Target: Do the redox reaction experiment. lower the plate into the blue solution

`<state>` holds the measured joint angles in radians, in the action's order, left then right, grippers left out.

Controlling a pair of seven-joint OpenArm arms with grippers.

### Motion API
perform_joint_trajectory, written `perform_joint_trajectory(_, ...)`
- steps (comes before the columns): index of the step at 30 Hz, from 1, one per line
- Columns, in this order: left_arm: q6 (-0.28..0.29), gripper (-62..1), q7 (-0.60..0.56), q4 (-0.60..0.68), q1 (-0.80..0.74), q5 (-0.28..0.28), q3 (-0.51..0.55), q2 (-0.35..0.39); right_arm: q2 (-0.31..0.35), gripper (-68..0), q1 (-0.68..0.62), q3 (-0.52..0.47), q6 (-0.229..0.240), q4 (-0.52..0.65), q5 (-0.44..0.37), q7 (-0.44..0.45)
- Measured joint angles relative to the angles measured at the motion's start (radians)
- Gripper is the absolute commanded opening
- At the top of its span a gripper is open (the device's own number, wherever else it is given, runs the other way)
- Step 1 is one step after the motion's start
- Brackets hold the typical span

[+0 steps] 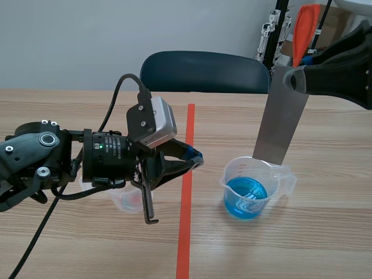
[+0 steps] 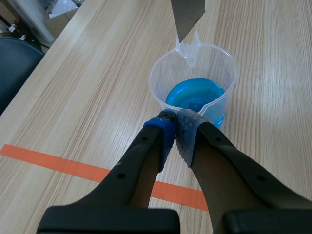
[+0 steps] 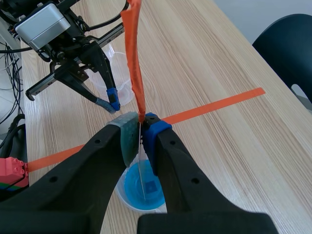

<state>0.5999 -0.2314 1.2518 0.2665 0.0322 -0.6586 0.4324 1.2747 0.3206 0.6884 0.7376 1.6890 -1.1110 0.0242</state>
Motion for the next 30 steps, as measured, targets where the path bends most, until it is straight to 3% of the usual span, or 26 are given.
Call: perform_joint_trajectory(30, 0.0, -56.9, -0.001, 0.0, 0.0, 0.0, 0.0, 0.0, 0.0, -66.9, 0.0, 0.0, 0.0, 0.0, 0.0, -0.015)
